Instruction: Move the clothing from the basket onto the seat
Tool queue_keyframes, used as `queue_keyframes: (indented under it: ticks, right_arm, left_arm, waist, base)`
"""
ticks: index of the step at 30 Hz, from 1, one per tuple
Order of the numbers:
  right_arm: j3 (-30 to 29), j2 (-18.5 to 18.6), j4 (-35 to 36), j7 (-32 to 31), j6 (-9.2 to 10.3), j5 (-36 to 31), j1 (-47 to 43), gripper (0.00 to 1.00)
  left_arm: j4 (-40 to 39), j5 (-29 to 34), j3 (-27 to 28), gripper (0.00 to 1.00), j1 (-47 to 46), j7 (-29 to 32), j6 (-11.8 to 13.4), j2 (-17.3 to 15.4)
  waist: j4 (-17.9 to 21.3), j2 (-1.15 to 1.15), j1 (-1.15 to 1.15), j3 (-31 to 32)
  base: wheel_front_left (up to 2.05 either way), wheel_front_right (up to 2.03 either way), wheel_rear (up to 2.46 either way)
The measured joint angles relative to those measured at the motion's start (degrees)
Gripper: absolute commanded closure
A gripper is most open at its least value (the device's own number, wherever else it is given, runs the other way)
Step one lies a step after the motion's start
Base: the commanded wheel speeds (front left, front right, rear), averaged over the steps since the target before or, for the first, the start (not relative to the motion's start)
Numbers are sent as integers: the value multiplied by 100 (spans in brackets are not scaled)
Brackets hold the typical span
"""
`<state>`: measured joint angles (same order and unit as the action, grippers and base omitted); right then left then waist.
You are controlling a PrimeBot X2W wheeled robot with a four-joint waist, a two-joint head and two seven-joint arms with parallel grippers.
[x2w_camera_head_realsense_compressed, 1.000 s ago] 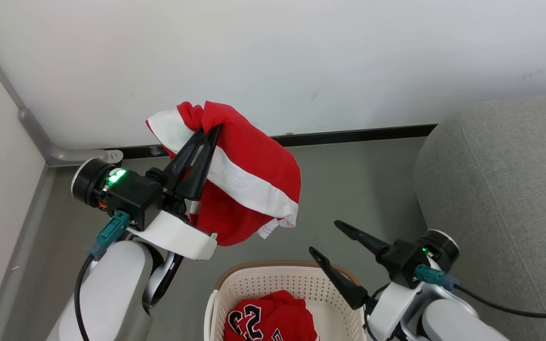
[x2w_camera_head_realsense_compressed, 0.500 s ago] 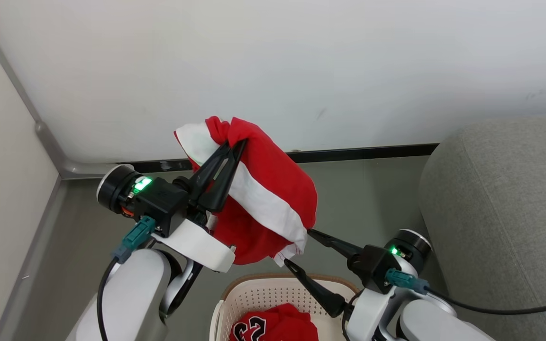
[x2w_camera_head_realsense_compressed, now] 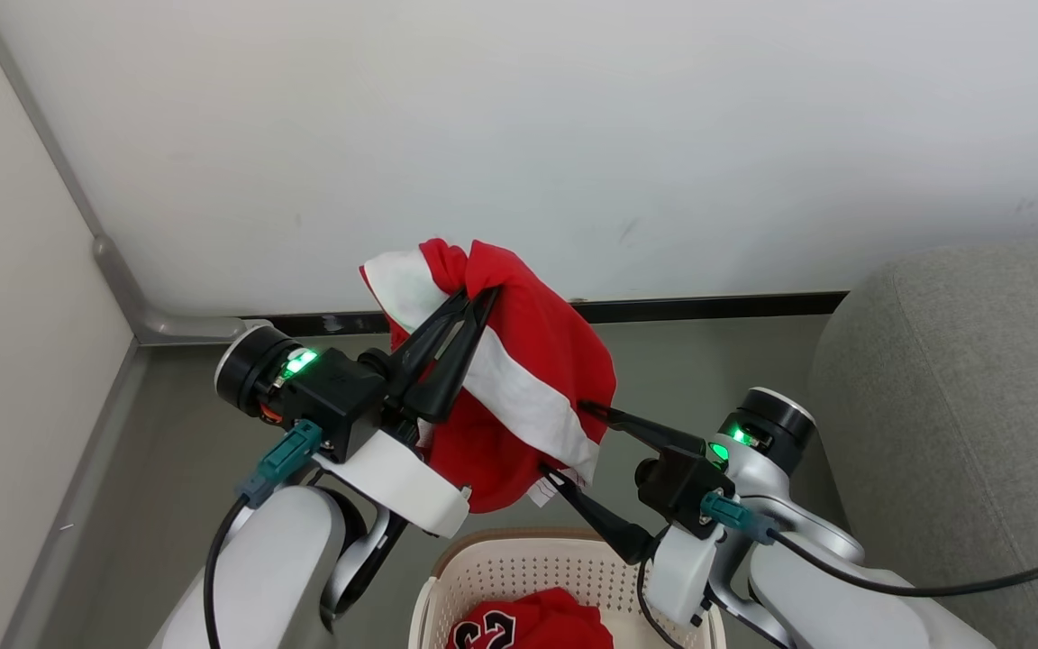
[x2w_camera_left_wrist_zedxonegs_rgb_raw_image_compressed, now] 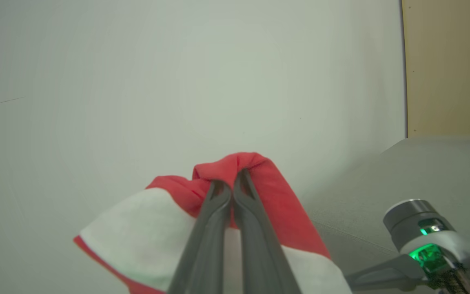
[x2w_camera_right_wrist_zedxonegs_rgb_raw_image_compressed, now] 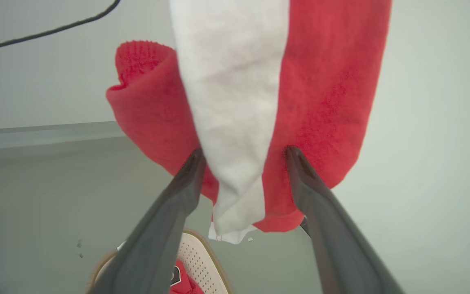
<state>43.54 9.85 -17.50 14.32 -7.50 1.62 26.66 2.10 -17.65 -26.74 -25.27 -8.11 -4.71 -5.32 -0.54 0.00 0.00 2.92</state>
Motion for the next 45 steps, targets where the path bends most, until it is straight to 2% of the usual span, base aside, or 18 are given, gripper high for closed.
queue_keyframes:
  ticks: [3,5,7,9,17,26,27,28,29,30,31,36,37,41,45]
  right_arm:
    - [-2,-33,-100,4,-1,-248,62,0]
    - [-27,-90,-167,5,-1,-424,80,54]
    - [-91,-118,-189,5,-1,-516,81,74]
    - [-167,-140,-220,5,-1,-566,83,100]
    - [-682,-231,-289,7,-1,-771,68,100]
    - [-1410,-246,-162,12,-1,-619,-173,100]
    - [-1481,-246,-160,12,-1,-610,-214,100]
    - [-1555,-243,-155,12,-1,-608,-239,100]
    - [-1644,-244,-135,12,-1,-605,-266,100]
    - [-1723,-241,-120,12,-1,-588,-292,100]
    - [-1800,-231,-109,12,-1,-568,-300,100]
    - [-2303,-115,32,13,-1,-568,-302,100]
    - [-2614,-25,74,12,-1,-569,-345,100]
    - [-3020,70,225,12,-1,-575,-544,100]
    - [-3672,174,461,13,-1,-578,-756,100]
  left_arm:
    - [-30,-11,-18,100,6,7,0,9]
    - [-57,-49,-24,100,16,49,0,20]
    - [-74,-49,-24,100,23,49,0,22]
    - [-81,-60,-20,100,45,49,0,22]
    - [-79,-168,51,100,214,56,4,25]
    - [93,-365,98,100,482,81,29,27]
    - [113,-383,97,96,508,82,29,27]
    - [124,-410,97,72,532,82,27,29]
    - [135,-428,97,62,562,83,27,30]
    - [153,-454,92,38,589,101,27,31]
    - [175,-463,87,0,610,100,27,32]
    - [222,-502,82,0,701,98,27,41]
    - [244,-502,77,0,714,96,26,41]
    - [261,-503,60,0,738,54,23,37]
    - [289,-544,-73,0,897,4,0,65]
  waist:
    - [-19,0,0,9]
    - [-30,0,0,3]
    - [-30,0,0,-7]
    - [-25,0,0,-16]
    - [29,0,0,-52]
    - [118,0,0,-104]
    - [130,0,0,-110]
    - [141,0,0,-116]
    - [154,0,0,-122]
    - [166,0,0,-128]
    - [178,0,0,-134]
    - [234,0,0,-162]
    - [263,0,0,-177]
    - [300,0,0,-192]
    - [369,0,0,-197]
  base:
    - [0,0,0]
    - [0,0,0]
    - [0,0,0]
    - [0,0,0]
    - [0,0,0]
    - [0,0,0]
    - [0,0,0]
    - [0,0,0]
    - [0,0,0]
    - [0,0,0]
    - [0,0,0]
    - [0,0,0]
    - [0,0,0]
    - [0,0,0]
    - [0,0,0]
